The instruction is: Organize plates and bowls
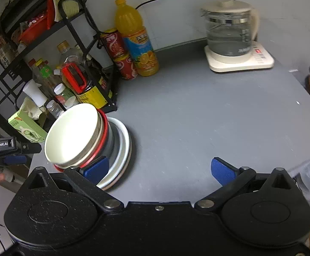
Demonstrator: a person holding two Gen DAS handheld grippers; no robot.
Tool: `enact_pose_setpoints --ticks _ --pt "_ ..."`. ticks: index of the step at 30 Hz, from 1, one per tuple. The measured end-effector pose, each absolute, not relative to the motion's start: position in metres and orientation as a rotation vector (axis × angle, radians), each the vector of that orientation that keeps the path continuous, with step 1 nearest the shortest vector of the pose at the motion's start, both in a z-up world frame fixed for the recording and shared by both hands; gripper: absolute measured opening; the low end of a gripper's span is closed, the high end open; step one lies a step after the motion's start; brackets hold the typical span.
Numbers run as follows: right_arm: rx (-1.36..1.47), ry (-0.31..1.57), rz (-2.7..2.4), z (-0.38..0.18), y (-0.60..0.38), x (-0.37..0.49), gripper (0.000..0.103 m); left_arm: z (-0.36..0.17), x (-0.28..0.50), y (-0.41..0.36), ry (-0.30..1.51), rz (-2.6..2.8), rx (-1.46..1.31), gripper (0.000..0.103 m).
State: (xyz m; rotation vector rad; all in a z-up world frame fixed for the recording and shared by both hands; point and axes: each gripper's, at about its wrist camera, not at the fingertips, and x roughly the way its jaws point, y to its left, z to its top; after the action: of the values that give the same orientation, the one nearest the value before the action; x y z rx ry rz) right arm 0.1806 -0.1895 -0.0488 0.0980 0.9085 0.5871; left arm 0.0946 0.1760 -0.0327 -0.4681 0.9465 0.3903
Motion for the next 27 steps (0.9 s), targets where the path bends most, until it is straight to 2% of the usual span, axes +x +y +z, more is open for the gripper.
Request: enact_pose_setpoints --ticks 12,27 --pt "0.085 0.828 0.503 -0.031 -0.229 0.117 0.103 -0.021 0.051 0.118 0.947 0.310 -0.408 0.088" --pt "0.024 0.705 0.446 -0.002 -0.251 0.060 0.103 0.005 0.001 0.070 0.885 0.256 -0.327 0.096"
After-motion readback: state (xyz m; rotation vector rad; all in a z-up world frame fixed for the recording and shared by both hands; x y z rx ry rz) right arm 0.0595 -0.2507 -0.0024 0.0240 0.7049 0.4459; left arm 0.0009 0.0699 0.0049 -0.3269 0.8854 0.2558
